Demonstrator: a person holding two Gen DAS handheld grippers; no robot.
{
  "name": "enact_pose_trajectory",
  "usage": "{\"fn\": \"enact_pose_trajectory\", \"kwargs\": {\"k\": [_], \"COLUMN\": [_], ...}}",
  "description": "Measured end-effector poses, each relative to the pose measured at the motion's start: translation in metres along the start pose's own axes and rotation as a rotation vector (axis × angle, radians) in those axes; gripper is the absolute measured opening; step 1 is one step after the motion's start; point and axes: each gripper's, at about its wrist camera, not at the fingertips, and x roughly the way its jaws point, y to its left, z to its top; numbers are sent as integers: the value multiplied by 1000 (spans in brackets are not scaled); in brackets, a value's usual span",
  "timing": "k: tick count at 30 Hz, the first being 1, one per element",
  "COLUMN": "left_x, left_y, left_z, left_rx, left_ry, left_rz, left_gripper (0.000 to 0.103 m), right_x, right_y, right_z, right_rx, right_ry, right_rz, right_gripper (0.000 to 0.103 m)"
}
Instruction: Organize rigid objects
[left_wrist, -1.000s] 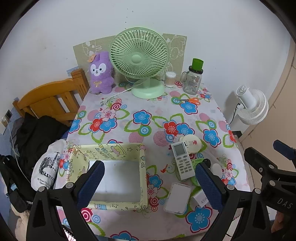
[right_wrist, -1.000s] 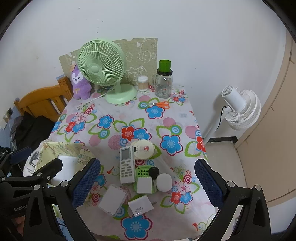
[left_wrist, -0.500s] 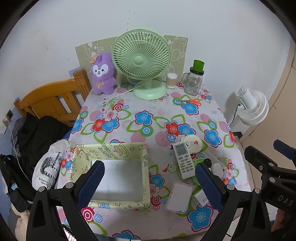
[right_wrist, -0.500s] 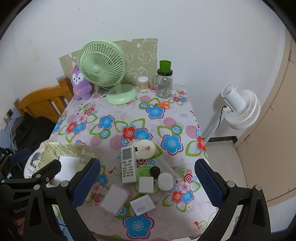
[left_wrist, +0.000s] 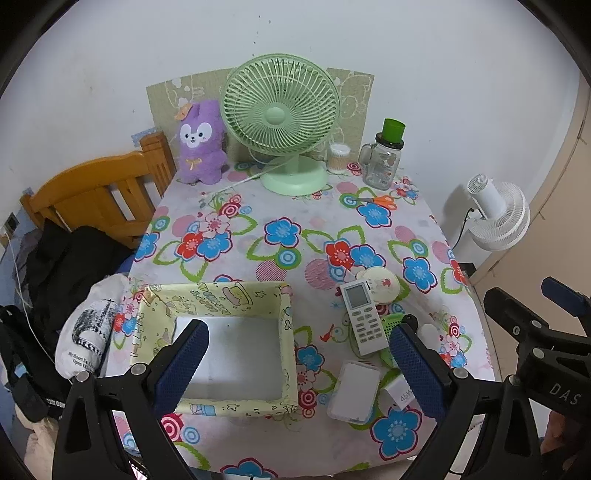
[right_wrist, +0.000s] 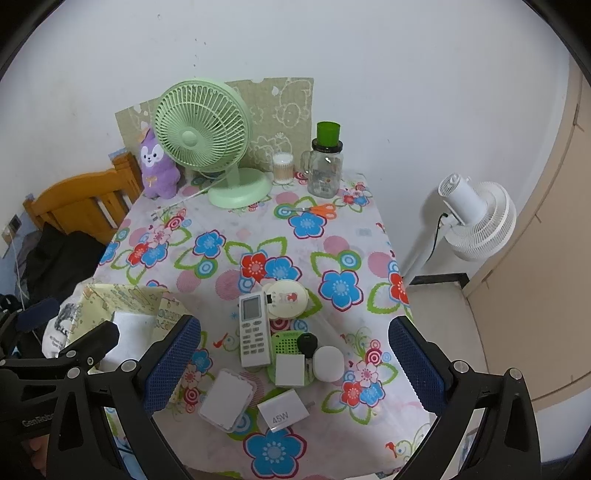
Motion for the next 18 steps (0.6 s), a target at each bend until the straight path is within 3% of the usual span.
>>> {"fn": "enact_pose_trajectory", "kwargs": {"k": [12,18], "left_x": [5,20], "left_y": [-1,-13], "left_z": [4,4], "left_rx": [1,-22], "left_ry": [-20,15], "left_rz": [5,-42], "left_gripper": [100,100], "right_x": [4,18], "right_y": [-1,-20], "right_z": [6,8], "right_rx": [0,18], "right_ry": [-19,-16], "right_rz": [27,39], "right_gripper": [103,103]}}
